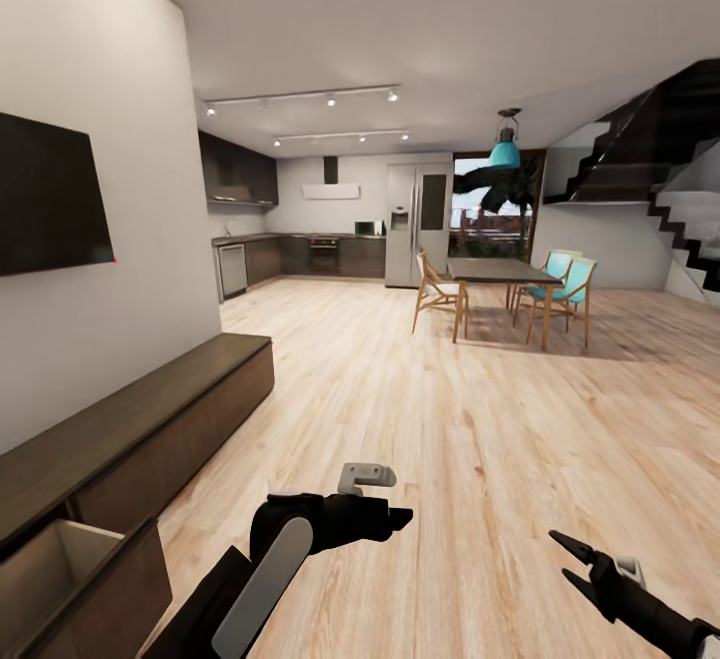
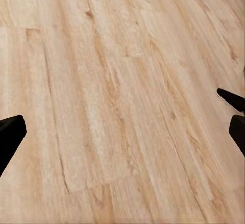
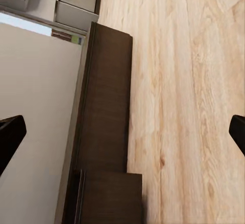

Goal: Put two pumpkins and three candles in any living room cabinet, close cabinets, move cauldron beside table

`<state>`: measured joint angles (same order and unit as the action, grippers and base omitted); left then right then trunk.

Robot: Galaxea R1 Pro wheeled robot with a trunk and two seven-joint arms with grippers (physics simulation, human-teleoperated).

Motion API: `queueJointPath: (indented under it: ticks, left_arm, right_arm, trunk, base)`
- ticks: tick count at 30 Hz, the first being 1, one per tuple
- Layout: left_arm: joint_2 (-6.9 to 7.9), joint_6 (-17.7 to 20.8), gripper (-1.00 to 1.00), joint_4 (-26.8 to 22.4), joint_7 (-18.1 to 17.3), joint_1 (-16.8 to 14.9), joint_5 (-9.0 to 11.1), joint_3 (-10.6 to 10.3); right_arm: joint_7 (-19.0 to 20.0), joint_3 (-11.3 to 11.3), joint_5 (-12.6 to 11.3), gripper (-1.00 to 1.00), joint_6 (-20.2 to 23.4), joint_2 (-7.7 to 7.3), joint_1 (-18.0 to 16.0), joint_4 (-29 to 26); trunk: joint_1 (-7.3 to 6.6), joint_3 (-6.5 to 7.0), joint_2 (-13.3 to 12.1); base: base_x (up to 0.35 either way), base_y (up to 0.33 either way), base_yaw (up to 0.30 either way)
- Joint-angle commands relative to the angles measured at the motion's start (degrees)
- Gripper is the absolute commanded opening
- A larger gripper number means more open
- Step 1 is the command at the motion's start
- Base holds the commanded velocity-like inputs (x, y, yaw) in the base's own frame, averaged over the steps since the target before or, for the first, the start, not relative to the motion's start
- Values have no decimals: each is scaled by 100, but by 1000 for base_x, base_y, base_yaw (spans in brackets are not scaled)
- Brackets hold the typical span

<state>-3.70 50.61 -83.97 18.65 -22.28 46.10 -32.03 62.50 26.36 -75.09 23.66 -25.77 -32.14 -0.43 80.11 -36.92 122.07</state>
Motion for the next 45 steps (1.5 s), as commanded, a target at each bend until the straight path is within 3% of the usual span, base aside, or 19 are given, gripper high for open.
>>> queueJointPath:
  ticks: [1,5,11,24,29,31,34,36,37,39,42,44,45]
  left_arm:
    - [-5,11,100,0,54,-5,67,1]
    - [-7,12,100,9,49,-5,103,31]
    - [-7,20,100,12,35,-5,153,321]
    - [-8,39,100,13,26,-5,153,408]
    - [-18,77,100,367,-1,-62,274,892]
    - [-18,101,100,650,-95,-260,321,1049]
    - [-16,296,100,1202,-355,-840,389,1200]
    - [-13,473,100,1931,-600,-1372,408,1324]
    - [-10,539,100,2543,-818,-1817,421,1398]
    - [27,576,100,3115,-1071,-2198,425,1440]
    - [180,600,100,3620,-1581,-2512,431,1467]
    - [300,610,100,3831,-2290,-2645,391,1469]
    - [319,611,100,3860,-2463,-2666,377,1464]
  right_arm:
    - [-72,46,-165,100,46,-5,-3,0]
    - [-164,45,-232,100,29,-7,-3,-1]
    - [-197,45,-266,100,-43,-6,-5,3]
    - [-251,45,-287,100,-47,-5,-3,8]
    - [-247,45,-287,100,-52,-7,-3,8]
    - [-247,45,-287,100,-53,-7,-3,8]
    - [-247,45,-287,100,-56,-7,-3,8]
    - [-247,45,-287,100,-60,-7,-3,4]
    - [-247,45,-287,100,-62,-7,-3,2]
    - [-247,45,-287,100,-62,-7,-3,0]
    - [-247,45,-287,100,-64,-7,-3,0]
    - [-243,45,-287,100,-69,-7,-3,-1]
    - [-242,45,-287,100,-70,-7,-3,-1]
  trunk:
    - [-1,-9,3]
    - [-1,-12,3]
    - [-1,-12,3]
    - [-1,-13,3]
    - [-1,-13,3]
    - [-1,-13,3]
    - [-1,-13,3]
    - [-1,-13,3]
    - [-1,-13,3]
    - [-1,-13,3]
    - [-1,-13,3]
    - [-1,-13,3]
    - [-1,-13,3]
  base:
    - [0,0,0]
    - [0,0,0]
    - [0,0,0]
    - [0,0,0]
    - [0,0,0]
    - [0,0,0]
    - [0,0,0]
    - [0,0,0]
    - [0,0,0]
    - [0,0,0]
    - [0,0,0]
    - [0,0,0]
    - [0,0,0]
